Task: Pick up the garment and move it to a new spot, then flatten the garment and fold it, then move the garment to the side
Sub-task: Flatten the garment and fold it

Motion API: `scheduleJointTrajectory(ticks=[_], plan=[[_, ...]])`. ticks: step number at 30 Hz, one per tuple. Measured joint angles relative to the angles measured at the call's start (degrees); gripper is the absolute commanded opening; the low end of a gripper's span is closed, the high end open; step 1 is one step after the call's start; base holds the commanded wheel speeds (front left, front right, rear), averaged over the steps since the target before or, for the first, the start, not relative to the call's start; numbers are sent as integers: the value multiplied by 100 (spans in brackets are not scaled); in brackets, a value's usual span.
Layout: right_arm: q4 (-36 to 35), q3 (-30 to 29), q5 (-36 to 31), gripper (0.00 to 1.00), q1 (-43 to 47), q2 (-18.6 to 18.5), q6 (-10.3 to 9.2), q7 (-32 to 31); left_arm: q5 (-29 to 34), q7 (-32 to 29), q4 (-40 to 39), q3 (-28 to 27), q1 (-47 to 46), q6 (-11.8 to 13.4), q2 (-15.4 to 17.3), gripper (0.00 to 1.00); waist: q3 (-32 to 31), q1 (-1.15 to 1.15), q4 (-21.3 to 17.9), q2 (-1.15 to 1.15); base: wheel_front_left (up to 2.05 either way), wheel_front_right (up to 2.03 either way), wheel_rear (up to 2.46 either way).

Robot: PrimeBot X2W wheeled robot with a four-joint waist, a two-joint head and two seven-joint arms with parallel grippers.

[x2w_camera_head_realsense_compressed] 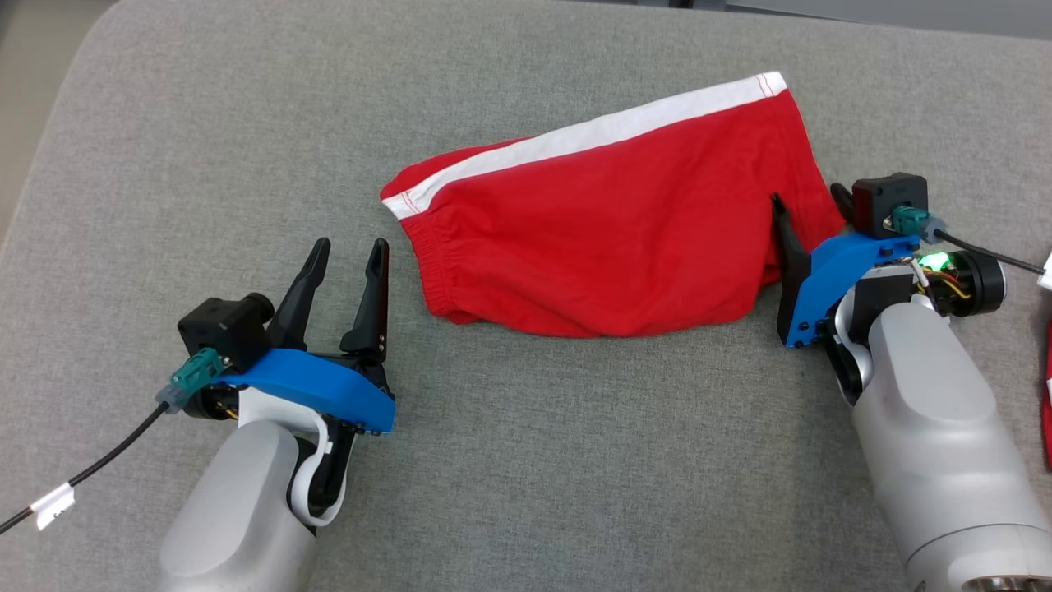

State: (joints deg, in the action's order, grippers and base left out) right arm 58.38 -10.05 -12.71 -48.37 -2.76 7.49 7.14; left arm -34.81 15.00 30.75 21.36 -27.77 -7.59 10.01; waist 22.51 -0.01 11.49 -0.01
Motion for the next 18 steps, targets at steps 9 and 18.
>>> scheduleJointTrajectory(ticks=[9, 18], plan=[[354, 230, 701, 0, -8, 12, 1, -143, 316, 0, -3, -154, 123, 0, -26, 100, -147, 1, 1, -1, 0, 0, 0], [571, 570, 1933, 0, 631, 7, 1, 682, 805, 0, 110, -610, 777, 0, -123, 100, -702, 1, -221, 0, 0, 0, 0]])
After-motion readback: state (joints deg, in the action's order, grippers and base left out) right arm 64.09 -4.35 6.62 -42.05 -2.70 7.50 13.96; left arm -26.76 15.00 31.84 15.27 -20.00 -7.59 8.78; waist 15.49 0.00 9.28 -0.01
